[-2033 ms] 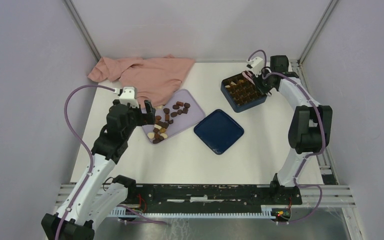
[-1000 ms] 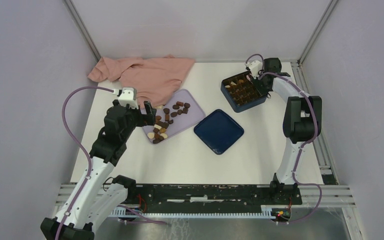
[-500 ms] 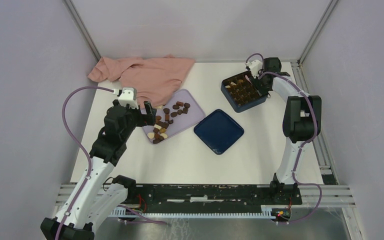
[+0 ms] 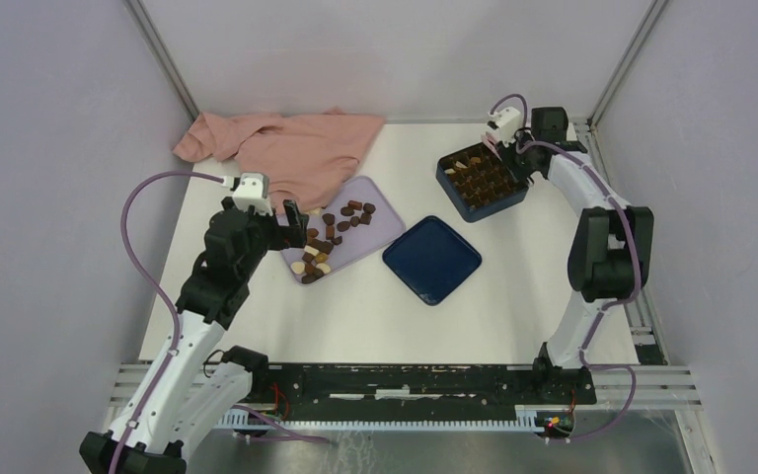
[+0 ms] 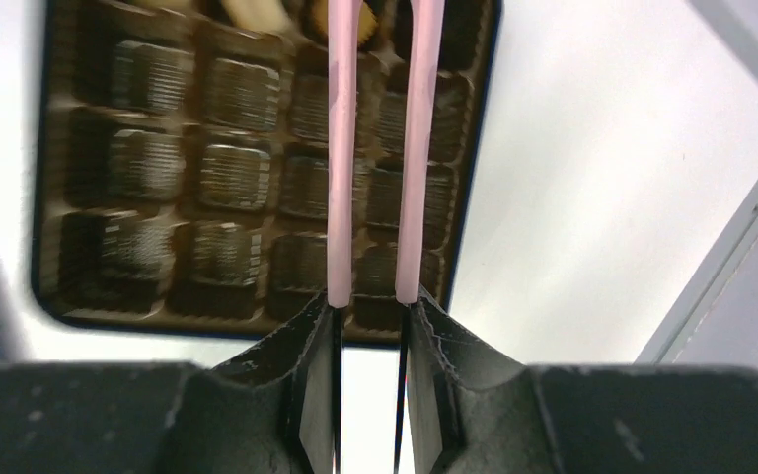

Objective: Pack the chocolate
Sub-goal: Place the fake chocolate in the packing box, then pick up the fake chocolate from the plate.

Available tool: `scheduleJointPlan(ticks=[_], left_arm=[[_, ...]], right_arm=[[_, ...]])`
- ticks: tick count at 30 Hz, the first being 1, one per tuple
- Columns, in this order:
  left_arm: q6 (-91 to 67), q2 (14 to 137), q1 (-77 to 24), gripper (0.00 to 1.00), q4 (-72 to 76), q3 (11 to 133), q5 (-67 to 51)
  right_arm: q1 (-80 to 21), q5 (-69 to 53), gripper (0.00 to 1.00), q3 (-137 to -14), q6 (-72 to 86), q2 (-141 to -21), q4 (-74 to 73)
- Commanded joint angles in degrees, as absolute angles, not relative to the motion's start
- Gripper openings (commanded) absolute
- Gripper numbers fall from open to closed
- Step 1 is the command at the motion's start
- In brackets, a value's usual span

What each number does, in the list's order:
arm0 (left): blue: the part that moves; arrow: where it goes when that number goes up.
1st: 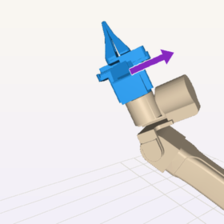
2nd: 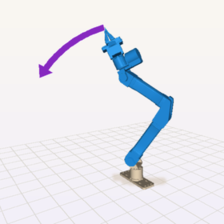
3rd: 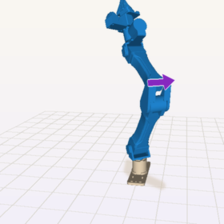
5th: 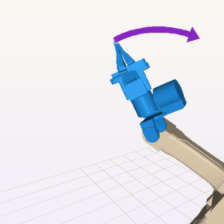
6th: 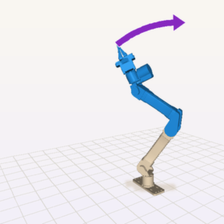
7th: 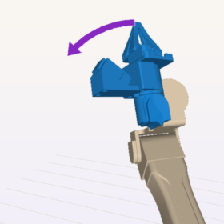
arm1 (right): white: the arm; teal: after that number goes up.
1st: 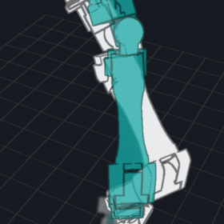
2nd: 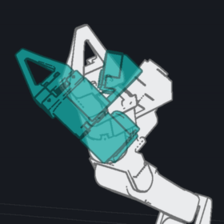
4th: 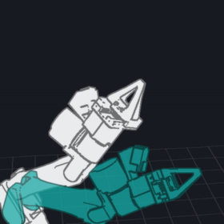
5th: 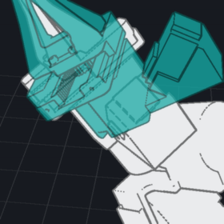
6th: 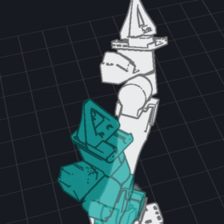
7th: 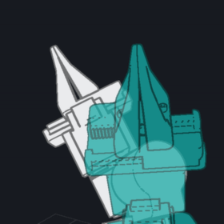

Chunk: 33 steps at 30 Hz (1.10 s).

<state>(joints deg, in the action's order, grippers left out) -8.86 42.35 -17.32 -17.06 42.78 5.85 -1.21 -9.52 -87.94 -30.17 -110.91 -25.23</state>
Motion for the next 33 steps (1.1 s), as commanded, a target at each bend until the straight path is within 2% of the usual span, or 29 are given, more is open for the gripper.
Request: scheduleJointPlan(ticks=[1,8,11,23,27,33], left_arm=[[-7.0,41.2,-16.9,1.0,-14.9,44.1,6.5],[-6.7,40.0,-16.9,1.0,-14.8,43.5,10.5],[-6.4,39.7,-16.9,1.0,-14.9,43.3,13.3],[-5.7,38.1,-16.9,1.0,-14.7,42.3,19.4],[-5.5,37.8,-16.9,1.0,-14.8,42.2,21.0],[-5.6,36.7,-16.9,1.0,-14.8,42.4,20.1]], right_arm=[[-3.6,-22.9,0.31,-83.1,-32.4,-100.0,-23.7],[-10.9,-36.6,0.31,-75.8,-34.8,-91.5,-22.1],[-16.2,-37.0,0.31,-75.7,-35.7,-91.2,-22.4],[-38.3,-20.5,0.32,-87.6,-39.5,-106.1,-31.5],[-41.6,-16.1,0.33,-94.4,-40.0,-112.6,-35.5],[-43.0,-11.9,0.34,-97.3,-39.1,-118.0,-37.9]])
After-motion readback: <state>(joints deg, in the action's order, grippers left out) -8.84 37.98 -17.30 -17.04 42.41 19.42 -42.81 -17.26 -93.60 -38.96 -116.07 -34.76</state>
